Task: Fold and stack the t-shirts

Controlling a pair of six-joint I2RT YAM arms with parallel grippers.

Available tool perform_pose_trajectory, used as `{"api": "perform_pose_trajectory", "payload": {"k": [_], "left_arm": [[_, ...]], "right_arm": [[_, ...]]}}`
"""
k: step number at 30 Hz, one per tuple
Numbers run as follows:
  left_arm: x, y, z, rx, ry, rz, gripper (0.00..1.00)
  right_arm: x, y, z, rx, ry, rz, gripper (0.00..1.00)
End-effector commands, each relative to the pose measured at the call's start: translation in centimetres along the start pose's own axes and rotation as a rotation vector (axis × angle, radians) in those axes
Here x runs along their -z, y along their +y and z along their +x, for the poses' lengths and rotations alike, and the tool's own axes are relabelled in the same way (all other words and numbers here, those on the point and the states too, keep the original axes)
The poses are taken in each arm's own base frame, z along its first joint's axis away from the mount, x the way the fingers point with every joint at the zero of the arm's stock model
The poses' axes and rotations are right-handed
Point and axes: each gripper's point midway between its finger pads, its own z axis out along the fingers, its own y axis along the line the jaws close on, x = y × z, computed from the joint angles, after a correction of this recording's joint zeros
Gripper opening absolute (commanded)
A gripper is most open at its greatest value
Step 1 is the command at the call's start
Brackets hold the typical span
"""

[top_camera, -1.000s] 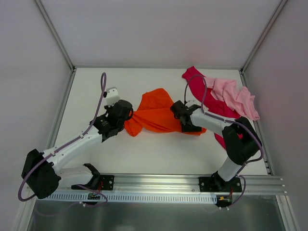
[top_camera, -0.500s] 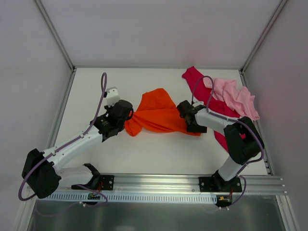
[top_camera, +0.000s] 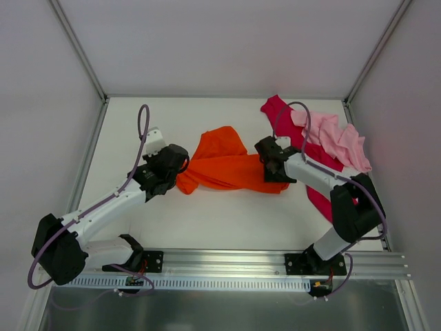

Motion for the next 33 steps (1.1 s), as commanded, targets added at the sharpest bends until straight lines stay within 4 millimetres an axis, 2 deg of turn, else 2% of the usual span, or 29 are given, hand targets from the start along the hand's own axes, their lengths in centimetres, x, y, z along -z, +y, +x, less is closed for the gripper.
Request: {"api": "perform_pose_trajectory", "payload": {"k": [1, 3, 4, 5, 6, 7, 9, 10, 11, 13, 14, 18, 24, 27, 33], "left_arm": [[0.0, 1.5, -1.8, 0.065, -0.048, -0.072, 0.00], [-0.3, 1.3, -1.4, 0.071, -0.039, -0.061, 0.00], [-0.4, 1.3, -1.1, 0.070, -0.034, -0.054, 0.00], [-0.5, 1.1, -0.9, 0.072, -0.025, -0.041, 0.00], [-0.4, 0.9, -0.8, 0.073, -0.020, -0.031, 0.00], [-0.5, 0.7, -0.6, 0.076, -0.017, -0.019, 0.00], [-0.4, 0.5, -0.4, 0.082, -0.009, -0.004, 0.00], [-0.4, 0.6, -0.3, 0.084, -0.009, -0.001, 0.00], [-0.2, 0.5, -0.4, 0.088, -0.012, 0.010, 0.00], [-0.2, 0.6, -0.4, 0.090, -0.013, 0.013, 0.00], [-0.1, 0.7, -0.6, 0.096, -0.017, 0.015, 0.00], [0.0, 0.6, -0.6, 0.099, -0.019, 0.027, 0.00], [-0.6, -0.3, 0.1, 0.082, 0.002, 0.043, 0.00], [-0.9, -0.8, 0.7, 0.070, 0.019, 0.052, 0.00], [-1.1, -1.1, 2.1, 0.068, 0.048, 0.081, 0.00]], "right_arm": [[4.9, 0.0, -7.3, -0.050, -0.185, -0.079, 0.68], [5.6, -1.2, -9.4, -0.042, -0.194, -0.063, 0.68], [5.9, -0.8, -11.0, -0.044, -0.182, -0.078, 0.68], [5.5, -1.4, -12.1, -0.064, -0.167, -0.074, 0.68], [5.0, -1.1, -12.8, -0.048, -0.152, -0.087, 0.68], [4.5, 0.1, -14.2, -0.051, -0.128, -0.130, 0.67], [3.3, 0.2, -15.8, -0.062, -0.107, -0.149, 0.67], [2.5, 0.9, -17.2, -0.065, -0.106, -0.166, 0.67], [1.8, 0.5, -18.0, -0.081, -0.092, -0.169, 0.67], [0.9, 1.2, -18.5, -0.091, -0.037, -0.215, 0.67], [-0.2, 1.6, -19.6, -0.105, -0.027, -0.224, 0.67], [-2.3, 3.8, -19.8, -0.084, 0.024, -0.273, 0.67], [-5.4, 4.9, -19.1, -0.092, 0.082, -0.319, 0.67], [-6.7, 4.8, -19.0, -0.104, 0.105, -0.323, 0.68], [-8.3, 3.4, -19.5, -0.152, 0.128, -0.360, 0.73]]}}
